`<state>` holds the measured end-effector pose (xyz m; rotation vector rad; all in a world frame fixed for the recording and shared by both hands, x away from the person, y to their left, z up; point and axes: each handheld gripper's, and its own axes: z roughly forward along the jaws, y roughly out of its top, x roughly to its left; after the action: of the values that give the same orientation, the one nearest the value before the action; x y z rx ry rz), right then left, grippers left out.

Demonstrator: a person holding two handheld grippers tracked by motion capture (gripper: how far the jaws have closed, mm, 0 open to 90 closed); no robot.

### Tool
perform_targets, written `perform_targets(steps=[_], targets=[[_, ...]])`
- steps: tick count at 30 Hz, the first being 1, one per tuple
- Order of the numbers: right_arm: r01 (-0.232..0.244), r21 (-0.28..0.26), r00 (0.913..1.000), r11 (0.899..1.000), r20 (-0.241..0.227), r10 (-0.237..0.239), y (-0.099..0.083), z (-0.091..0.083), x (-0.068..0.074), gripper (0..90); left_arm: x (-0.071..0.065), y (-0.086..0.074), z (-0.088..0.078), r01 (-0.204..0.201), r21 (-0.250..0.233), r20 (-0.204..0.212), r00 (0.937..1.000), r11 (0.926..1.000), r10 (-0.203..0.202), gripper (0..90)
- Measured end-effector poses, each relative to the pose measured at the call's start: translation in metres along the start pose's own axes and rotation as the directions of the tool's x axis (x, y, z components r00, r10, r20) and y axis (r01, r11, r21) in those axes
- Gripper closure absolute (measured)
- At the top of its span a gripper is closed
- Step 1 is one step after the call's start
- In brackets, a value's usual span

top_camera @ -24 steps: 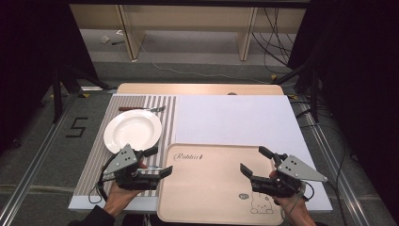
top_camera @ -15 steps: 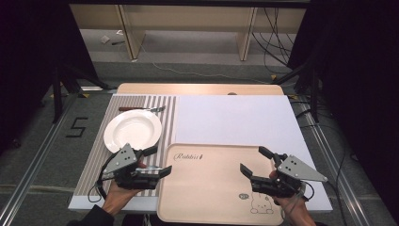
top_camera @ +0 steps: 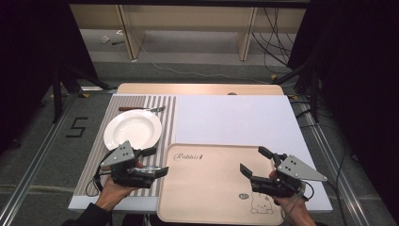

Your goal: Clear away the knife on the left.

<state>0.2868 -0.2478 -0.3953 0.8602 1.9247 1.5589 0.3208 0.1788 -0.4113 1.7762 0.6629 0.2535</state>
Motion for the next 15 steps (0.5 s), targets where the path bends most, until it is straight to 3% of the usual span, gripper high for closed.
perform_targets(steps=[4, 7, 9, 12, 14, 15], targets=[[0.000, 0.000, 1.0000, 1.000, -0.001, 0.000, 0.000, 0.000, 0.000, 17.6, 0.007, -0.001, -0.002, 0.013, 0.043, -0.011, 0.9999, 0.9990, -0.013, 16.7], [0.000, 0.002, 1.0000, 1.000, -0.002, 0.000, 0.000, 0.000, 0.000, 17.7, 0.013, -0.003, -0.002, 0.012, 0.108, -0.022, 0.9997, 0.9941, -0.010, 16.8], [-0.001, 0.000, 1.0000, 1.000, -0.001, 0.001, 0.000, 0.000, 0.000, 17.7, 0.015, -0.005, -0.001, 0.007, 0.159, -0.048, 0.9988, 0.9873, 0.001, 16.8], [0.001, 0.001, 1.0000, 1.000, -0.001, -0.001, 0.000, 0.000, 0.000, 17.7, 0.018, -0.007, 0.001, 0.013, 0.233, -0.049, 0.9988, 0.9723, -0.001, 16.8], [0.001, 0.001, 1.0000, 1.000, 0.000, -0.001, 0.000, 0.000, 0.000, 17.6, 0.020, -0.008, 0.002, 0.026, 0.264, -0.053, 0.9985, 0.9642, -0.012, 17.3], [0.001, 0.001, 1.0000, 1.000, 0.000, -0.001, 0.000, 0.000, 0.000, 17.6, 0.020, -0.008, 0.002, 0.026, 0.264, -0.053, 0.9985, 0.9642, -0.012, 17.4]])
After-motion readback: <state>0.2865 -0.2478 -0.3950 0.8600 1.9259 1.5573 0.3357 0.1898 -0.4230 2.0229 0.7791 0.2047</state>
